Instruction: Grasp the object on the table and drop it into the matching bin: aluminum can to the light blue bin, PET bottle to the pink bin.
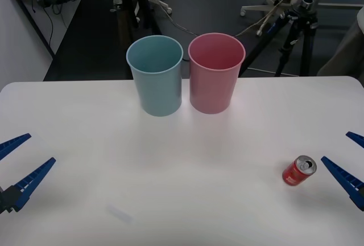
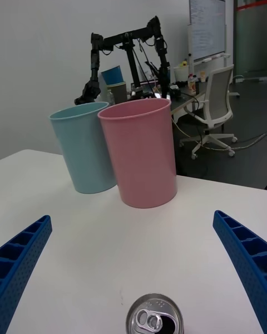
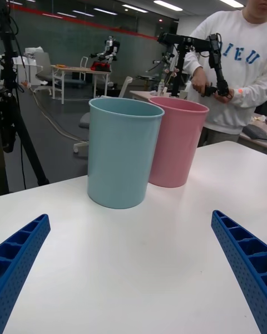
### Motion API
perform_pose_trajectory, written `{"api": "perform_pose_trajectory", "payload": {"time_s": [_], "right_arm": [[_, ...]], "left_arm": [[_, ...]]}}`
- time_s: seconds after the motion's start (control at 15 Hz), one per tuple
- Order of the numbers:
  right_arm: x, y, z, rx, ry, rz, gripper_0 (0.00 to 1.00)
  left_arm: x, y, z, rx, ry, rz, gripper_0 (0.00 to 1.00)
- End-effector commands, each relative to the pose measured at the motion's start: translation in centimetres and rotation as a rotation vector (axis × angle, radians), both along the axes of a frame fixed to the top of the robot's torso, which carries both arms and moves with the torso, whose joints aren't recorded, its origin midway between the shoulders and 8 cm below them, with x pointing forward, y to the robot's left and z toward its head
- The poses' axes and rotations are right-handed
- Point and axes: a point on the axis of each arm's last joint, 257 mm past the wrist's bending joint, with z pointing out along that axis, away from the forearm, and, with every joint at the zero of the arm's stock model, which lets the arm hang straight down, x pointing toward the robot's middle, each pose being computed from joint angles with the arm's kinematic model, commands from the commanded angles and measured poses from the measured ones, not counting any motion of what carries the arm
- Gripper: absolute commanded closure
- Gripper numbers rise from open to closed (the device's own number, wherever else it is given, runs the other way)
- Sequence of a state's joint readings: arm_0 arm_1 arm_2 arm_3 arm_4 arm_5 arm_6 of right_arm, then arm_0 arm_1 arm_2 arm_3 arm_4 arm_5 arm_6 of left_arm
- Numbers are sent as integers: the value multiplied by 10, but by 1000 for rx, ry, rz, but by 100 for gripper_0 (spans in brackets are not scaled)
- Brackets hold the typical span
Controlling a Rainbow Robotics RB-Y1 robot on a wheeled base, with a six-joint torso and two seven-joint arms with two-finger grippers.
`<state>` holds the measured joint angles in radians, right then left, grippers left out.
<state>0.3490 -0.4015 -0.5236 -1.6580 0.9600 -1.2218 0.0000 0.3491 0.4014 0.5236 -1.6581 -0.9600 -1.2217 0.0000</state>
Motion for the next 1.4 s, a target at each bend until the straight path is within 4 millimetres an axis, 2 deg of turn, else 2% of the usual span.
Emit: {"api": "perform_pose_trajectory", "payload": {"time_s": [0.07,0.13,0.53,1.07,1.4], "right_arm": [[0,0,0,0,0,0,0],[-6,7,-18,54,36,-16,0],[-14,6,-25,48,35,-2,0],[-46,-23,-65,-138,1,-90,0],[-59,-43,-103,-171,29,-154,0]], "left_arm": [[0,0,0,0,0,0,0],[0,0,0,0,0,0,0],[0,0,0,0,0,0,0],[0,0,0,0,0,0,0],[0,0,0,0,0,0,0]]}}
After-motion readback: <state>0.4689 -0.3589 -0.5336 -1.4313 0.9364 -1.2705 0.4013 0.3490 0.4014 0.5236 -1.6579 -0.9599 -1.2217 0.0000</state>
